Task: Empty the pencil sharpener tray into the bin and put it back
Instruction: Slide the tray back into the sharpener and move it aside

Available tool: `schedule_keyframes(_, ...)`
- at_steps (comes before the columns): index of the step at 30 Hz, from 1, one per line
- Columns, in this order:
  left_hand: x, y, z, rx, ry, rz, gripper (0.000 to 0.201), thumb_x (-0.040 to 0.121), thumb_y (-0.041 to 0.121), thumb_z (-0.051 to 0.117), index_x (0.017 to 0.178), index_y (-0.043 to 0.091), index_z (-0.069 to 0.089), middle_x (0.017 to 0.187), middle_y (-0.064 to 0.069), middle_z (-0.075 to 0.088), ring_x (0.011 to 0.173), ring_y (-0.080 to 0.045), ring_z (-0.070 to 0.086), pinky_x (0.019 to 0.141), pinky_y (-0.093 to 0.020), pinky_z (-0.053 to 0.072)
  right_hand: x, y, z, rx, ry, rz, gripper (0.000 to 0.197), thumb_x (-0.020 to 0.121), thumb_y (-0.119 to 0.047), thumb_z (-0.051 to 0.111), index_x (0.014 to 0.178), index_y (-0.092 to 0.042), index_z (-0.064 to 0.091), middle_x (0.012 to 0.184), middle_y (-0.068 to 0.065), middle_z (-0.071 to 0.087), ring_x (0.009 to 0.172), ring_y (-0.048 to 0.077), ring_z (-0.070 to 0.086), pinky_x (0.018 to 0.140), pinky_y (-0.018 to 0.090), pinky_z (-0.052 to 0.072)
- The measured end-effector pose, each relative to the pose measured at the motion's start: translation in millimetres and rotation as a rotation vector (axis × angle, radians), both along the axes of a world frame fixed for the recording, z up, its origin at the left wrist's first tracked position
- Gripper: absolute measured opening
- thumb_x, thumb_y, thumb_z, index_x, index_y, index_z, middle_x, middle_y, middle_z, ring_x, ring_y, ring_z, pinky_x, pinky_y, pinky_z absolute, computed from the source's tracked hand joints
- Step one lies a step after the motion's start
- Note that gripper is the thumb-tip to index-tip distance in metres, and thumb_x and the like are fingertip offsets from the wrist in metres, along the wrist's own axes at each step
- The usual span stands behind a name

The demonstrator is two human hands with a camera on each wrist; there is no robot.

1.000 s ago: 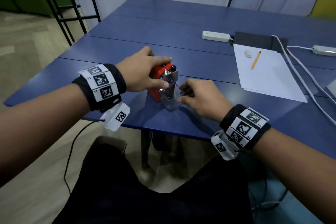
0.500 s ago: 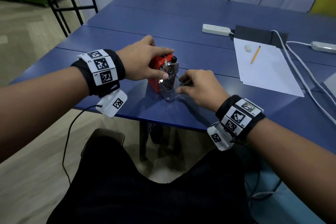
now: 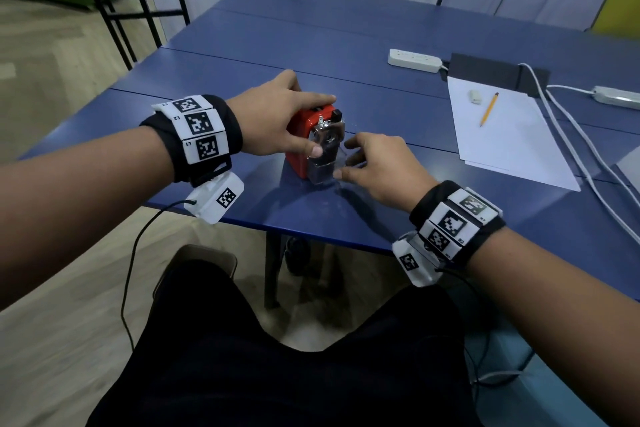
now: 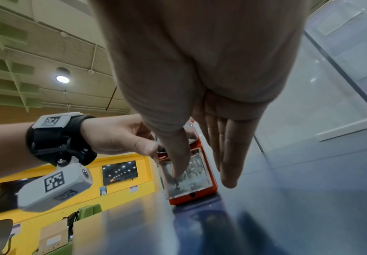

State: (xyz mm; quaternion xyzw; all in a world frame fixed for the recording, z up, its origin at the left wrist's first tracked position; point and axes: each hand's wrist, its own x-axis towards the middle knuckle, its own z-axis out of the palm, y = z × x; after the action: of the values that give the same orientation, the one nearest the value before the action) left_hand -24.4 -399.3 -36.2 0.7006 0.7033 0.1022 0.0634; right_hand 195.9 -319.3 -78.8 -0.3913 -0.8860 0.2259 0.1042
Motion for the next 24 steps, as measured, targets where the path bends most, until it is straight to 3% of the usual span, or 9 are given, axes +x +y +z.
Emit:
schedule_keyframes(2, -1, -1, -2, -0.008, 0.014, -0.015, 0.1, 0.074, 0.056, 0.083, 0.158, 0.041, 0.03, 0.127, -0.009, 0.04, 0.099, -0.024, 0.05, 0.095, -0.04, 0.051, 2, 0, 2, -0.018, -0.042, 0.035, 0.076, 0.085, -0.042, 0.084, 0.149, -0.016, 0.051, 0.121, 0.001, 0.071, 0.109, 0.02, 0.067, 0.096, 0.035, 0.053)
schedule_keyframes(4, -2, -1, -4, -0.014, 0.027, -0.021, 0.105, 0.073, 0.042, 0.089, 0.159, 0.04, 0.029, 0.13, -0.01, 0.039, 0.092, -0.022, 0.05, 0.092, -0.039, 0.052, -3, -1, 3, -0.04, -0.009, 0.079, 0.076, 0.086, -0.036, 0.084, 0.151, -0.023, 0.047, 0.123, 0.0, 0.069, 0.105, 0.019, 0.067, 0.097, 0.035, 0.053)
schedule_keyframes(9, 0, -3, -12, 0.023, 0.082, 0.012, 0.103, 0.075, 0.026, 0.087, 0.158, 0.043, 0.028, 0.134, -0.01, 0.04, 0.097, -0.037, 0.063, 0.085, -0.043, 0.055, -12, 7, 1, -0.082, 0.07, 0.131, 0.066, 0.081, -0.029, 0.089, 0.141, -0.024, 0.059, 0.12, -0.005, 0.075, 0.096, 0.014, 0.072, 0.096, 0.031, 0.054)
schedule_keyframes(19, -1, -1, -14, 0.037, 0.121, 0.025, 0.104, 0.075, 0.025, 0.088, 0.157, 0.045, 0.028, 0.133, -0.01, 0.04, 0.096, -0.04, 0.064, 0.083, -0.044, 0.056, -18, 20, -5, -0.027, 0.068, 0.096, 0.055, 0.073, -0.035, 0.094, 0.121, -0.023, 0.069, 0.105, -0.005, 0.077, 0.099, 0.016, 0.071, 0.092, 0.034, 0.056)
schedule_keyframes(24, 1, -4, -11, 0.035, 0.117, 0.025, 0.103, 0.075, 0.025, 0.087, 0.158, 0.043, 0.029, 0.133, -0.011, 0.041, 0.093, -0.04, 0.064, 0.082, -0.044, 0.055, -31, 21, -2, 0.027, 0.065, 0.045, 0.048, 0.073, -0.038, 0.093, 0.111, -0.019, 0.07, 0.1, -0.001, 0.075, 0.094, 0.02, 0.068, 0.082, 0.033, 0.053)
